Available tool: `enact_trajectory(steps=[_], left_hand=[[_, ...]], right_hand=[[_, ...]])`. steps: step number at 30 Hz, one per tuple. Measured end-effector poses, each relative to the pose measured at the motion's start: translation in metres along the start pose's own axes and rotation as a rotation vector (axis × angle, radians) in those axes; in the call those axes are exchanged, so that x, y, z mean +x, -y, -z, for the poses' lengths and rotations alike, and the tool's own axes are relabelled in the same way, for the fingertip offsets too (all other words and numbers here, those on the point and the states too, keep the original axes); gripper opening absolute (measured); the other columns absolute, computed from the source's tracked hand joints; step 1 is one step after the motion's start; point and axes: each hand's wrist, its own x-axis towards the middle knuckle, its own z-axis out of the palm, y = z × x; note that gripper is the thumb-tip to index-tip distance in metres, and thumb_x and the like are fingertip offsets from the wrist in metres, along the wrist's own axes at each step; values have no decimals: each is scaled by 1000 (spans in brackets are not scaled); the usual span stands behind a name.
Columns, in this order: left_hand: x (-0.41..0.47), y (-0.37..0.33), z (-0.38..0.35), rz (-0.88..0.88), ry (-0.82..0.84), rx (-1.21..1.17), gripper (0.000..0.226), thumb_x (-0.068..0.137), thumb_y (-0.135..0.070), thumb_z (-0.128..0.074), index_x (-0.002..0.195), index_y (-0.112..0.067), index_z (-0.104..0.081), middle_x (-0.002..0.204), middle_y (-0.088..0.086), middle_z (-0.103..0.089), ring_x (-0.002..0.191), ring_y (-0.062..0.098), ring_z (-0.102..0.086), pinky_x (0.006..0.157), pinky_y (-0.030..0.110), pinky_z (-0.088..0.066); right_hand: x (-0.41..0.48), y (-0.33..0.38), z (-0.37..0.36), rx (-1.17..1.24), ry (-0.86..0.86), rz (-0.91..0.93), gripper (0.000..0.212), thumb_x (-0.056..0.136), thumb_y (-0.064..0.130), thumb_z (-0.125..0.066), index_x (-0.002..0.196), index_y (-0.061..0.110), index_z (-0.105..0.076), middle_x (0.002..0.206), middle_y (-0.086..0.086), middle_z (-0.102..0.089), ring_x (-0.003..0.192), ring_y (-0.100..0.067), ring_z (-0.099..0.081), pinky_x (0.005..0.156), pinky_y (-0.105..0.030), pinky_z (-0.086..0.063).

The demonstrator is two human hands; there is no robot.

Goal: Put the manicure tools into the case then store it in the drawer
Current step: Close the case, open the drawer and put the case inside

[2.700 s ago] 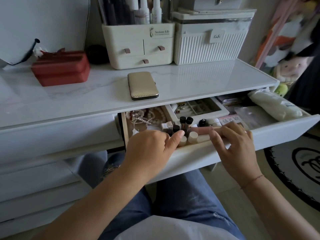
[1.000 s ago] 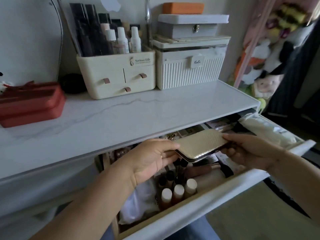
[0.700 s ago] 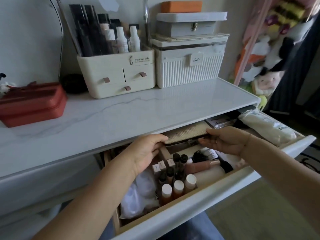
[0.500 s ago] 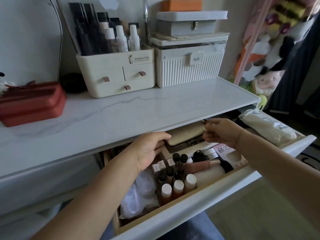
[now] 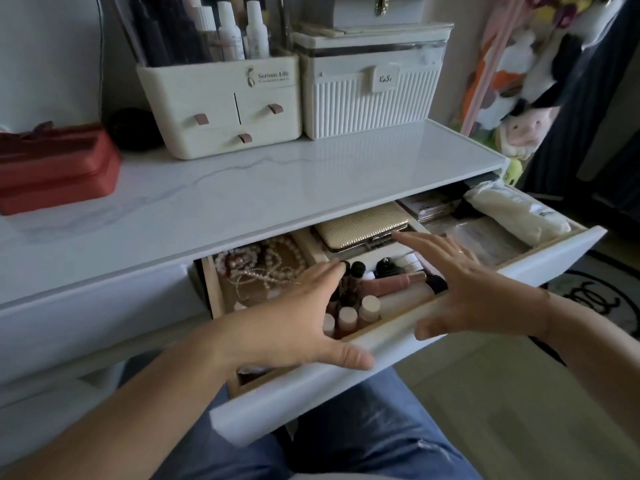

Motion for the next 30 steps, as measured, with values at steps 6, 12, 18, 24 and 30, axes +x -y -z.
enact_trajectory(steps=[6,12,18,24,30], left_hand=[[-5,3,-9,22,-106,262,124,69,-63,-66,146,-22,22,152,-12,31,138,3,26,111,24,11],[6,27,8,183,-352,451,126,63,-78,-56,147,-19,18,155,-2,26,141,14,25,116,39,12],[15,67,19,304,-661,582,102,72,-75,-47,150,-21,-7,159,-2,-6,146,18,-6,116,49,-6],[16,103,21,109,-980,662,65,68,-38,-79,125,-15,-59,131,2,-59,121,23,-55,97,41,-36],[22,109,21,-4,-1132,655,46,72,-19,-74,117,-18,-65,122,-4,-65,111,19,-62,90,34,-35]], right_hand=[[6,-1,-10,-27,-181,27,116,47,79,-61,143,45,-6,149,16,-16,137,0,-9,116,-39,-5],[40,-8,-19,-81,-371,12,114,49,79,-57,146,36,-13,154,5,-15,142,-9,-8,118,-47,-1],[93,-16,-30,-78,-448,-14,100,63,75,-47,147,32,-15,156,5,-16,145,-13,-6,117,-48,1],[126,-23,-37,-126,-590,-55,76,69,71,-46,130,25,-49,138,2,-45,134,-20,-34,115,-49,-8],[143,-17,-46,-141,-762,-119,59,71,63,-53,111,21,-56,121,1,-53,120,-20,-43,112,-49,-15]])
